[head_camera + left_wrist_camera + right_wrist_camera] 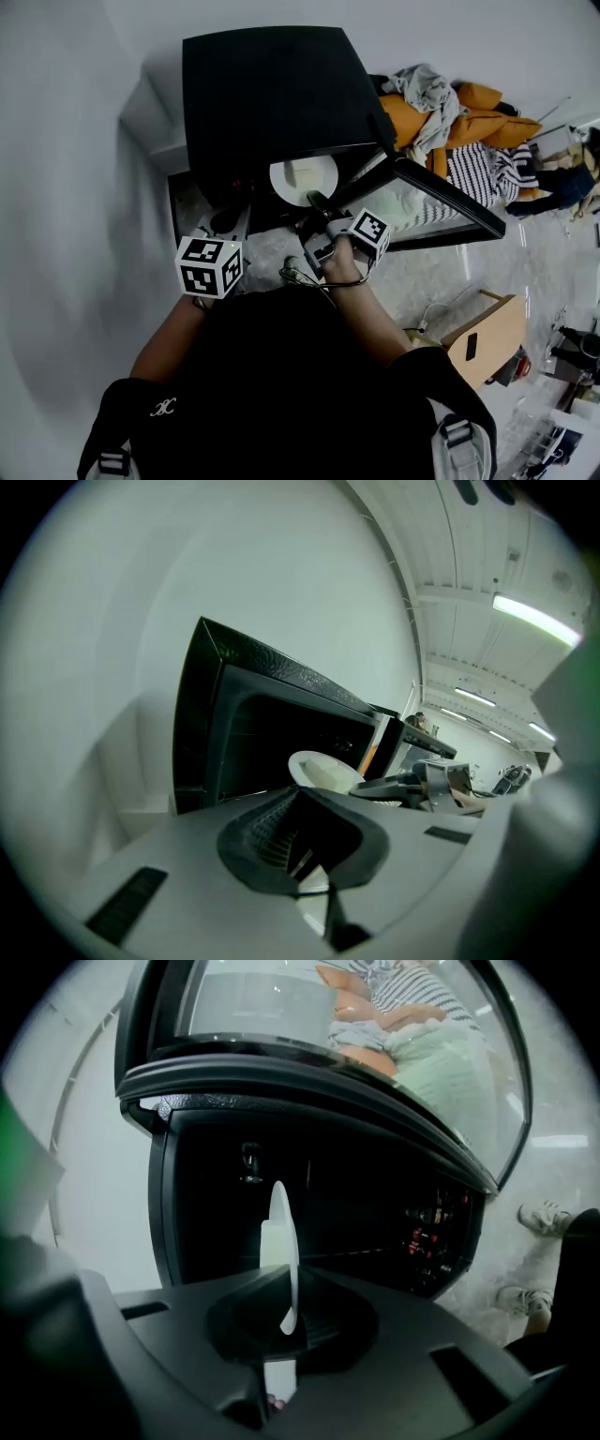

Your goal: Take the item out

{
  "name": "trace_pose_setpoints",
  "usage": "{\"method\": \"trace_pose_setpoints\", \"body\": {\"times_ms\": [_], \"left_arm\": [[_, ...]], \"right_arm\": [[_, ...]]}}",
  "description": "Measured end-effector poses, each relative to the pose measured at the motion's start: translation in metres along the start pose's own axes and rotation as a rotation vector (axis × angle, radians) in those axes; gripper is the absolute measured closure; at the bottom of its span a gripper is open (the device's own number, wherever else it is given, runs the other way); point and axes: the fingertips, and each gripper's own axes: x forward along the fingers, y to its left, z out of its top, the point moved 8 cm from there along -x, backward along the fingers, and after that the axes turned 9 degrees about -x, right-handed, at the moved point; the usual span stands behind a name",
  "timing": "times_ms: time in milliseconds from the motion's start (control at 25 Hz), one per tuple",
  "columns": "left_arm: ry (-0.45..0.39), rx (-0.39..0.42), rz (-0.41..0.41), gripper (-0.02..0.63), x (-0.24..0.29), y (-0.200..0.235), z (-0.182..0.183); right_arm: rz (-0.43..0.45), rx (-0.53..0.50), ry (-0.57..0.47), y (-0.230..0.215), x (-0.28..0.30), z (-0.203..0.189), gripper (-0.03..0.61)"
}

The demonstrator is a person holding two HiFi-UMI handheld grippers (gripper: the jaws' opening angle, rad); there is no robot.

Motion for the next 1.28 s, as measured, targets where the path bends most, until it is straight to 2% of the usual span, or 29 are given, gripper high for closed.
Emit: {"method": "trace_pose_setpoints", "body": {"times_ms": [600,960,1280], "left_arm": [[0.005,0.030,-0.067,0.604,0.000,-0.004,-0.002],[0.040,0.039,-0.091,0.604,-0.005,-0.009,-0.009],[0.057,0.047,-0.109,0.604,0.002,-0.006,-0.015]], "right_arm": [[0.021,-0.005,0.006,0.006,-0.067,-0.034,0.554],[0.017,-0.030,0.012,0.005,-0.106,-0.050,0.554],[0.017,-0.055,-0.004,-0.004,-0.111,-0.050,0.555]]}}
